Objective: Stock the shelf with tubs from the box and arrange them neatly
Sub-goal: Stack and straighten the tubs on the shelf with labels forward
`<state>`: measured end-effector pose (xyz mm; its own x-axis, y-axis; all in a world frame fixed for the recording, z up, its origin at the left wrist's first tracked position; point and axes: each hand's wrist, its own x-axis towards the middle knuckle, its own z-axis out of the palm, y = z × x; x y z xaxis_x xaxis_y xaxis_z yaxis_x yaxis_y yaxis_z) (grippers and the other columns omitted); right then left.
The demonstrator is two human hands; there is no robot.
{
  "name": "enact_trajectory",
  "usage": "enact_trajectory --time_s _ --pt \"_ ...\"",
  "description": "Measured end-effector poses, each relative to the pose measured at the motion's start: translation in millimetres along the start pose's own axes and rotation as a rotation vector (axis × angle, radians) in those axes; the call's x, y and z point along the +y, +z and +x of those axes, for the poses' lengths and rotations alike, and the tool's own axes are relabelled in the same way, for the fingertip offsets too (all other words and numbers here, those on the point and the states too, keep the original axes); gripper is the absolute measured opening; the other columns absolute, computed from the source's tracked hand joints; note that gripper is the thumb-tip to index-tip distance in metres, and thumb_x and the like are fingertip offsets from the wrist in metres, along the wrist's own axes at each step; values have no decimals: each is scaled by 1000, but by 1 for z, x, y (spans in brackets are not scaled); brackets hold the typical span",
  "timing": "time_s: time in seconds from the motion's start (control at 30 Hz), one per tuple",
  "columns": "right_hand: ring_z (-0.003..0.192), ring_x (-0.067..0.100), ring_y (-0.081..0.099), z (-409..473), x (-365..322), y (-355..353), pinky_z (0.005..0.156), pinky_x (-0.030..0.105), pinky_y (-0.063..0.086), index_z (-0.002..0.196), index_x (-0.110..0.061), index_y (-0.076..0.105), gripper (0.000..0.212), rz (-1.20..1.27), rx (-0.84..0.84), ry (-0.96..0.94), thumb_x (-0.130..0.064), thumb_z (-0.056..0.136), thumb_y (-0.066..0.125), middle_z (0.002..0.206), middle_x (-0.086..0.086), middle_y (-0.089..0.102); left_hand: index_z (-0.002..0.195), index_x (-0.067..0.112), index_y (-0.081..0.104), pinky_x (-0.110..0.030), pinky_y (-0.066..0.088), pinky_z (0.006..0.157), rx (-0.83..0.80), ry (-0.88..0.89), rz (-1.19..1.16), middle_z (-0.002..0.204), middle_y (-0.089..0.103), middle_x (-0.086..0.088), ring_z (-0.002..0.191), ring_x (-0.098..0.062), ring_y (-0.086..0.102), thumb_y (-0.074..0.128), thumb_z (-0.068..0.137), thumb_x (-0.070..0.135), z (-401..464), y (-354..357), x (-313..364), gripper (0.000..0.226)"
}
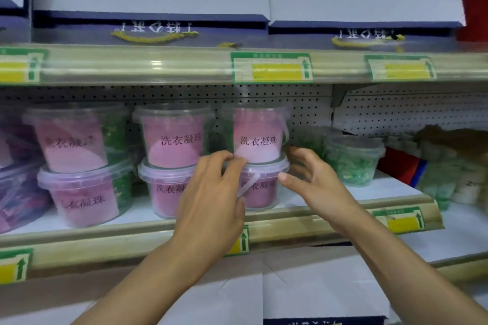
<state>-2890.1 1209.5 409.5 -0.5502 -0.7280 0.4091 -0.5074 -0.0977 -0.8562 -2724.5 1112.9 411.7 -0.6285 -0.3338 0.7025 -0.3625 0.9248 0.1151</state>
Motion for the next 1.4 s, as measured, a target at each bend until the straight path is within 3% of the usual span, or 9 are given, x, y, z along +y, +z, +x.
enact_trajectory --time_s 0.07,0.2,0.43,0.63,0.8,0.9,1.03,1.2,1.4 --pt "121 8 48 -5 1 -11 105 35 39 134 -19 43 54 -172 146 -35 -20 85 66 132 -6 52 120 11 56 -39 53 74 24 60 -13 123 51 -8 112 -28 47 73 65 7 3 3 -1 58" --pt "117 19 48 -5 4 -42 94 26 36 127 -13 49 44 -624 455 -24 -22 87 64 128 4 51 111 7 62 -37 46 70 107 191 -6 115 56 -13 103 -28 45 77 58 3 11 8 7 55" --pt "112 37 43 27 22 -86 90 40 39 112 3 56 33 -1082 468 217 -14 84 66 116 24 51 105 8 65 -37 43 72 144 244 59 108 59 -9 96 -29 48 73 60 4 13 18 12 46" --pt "85 37 58 33 38 -115 65 33 41 116 -6 50 38 -850 405 261 -25 87 65 102 21 58 100 10 64 -35 38 71 170 307 18 103 60 -6 91 -27 50 59 68 6 11 27 42 32" --pt "83 30 52 21 45 -139 67 31 38 107 -11 50 30 -784 468 152 -18 84 68 102 16 57 112 14 58 -33 49 75 -6 232 -131 115 54 1 104 -19 52 62 72 8 32 57 86 40" --pt "83 25 46 10 48 -154 71 30 36 101 -17 50 27 -750 531 116 -16 82 70 111 12 52 130 18 46 -33 46 93 -136 67 -185 127 46 3 117 -17 44 60 85 15 65 78 108 47" --pt "97 26 48 2 55 -167 79 34 41 102 -22 50 35 -741 511 105 -29 78 74 116 7 45 129 16 42 -38 47 90 -287 -103 -84 125 49 -7 112 -28 50 59 86 15 127 116 125 47" --pt "100 19 46 0 62 -176 81 28 36 114 -27 50 37 -658 460 92 -29 82 69 121 4 42 125 17 52 -42 44 96 -174 -94 62 125 54 -6 117 -27 47 66 81 14 183 168 124 46" --pt "107 19 50 -2 71 -182 81 34 41 107 -32 48 27 -512 394 80 -29 86 65 116 2 55 110 14 60 -37 52 81 -63 -11 171 105 61 -9 99 -26 56 53 93 15 200 191 114 18"
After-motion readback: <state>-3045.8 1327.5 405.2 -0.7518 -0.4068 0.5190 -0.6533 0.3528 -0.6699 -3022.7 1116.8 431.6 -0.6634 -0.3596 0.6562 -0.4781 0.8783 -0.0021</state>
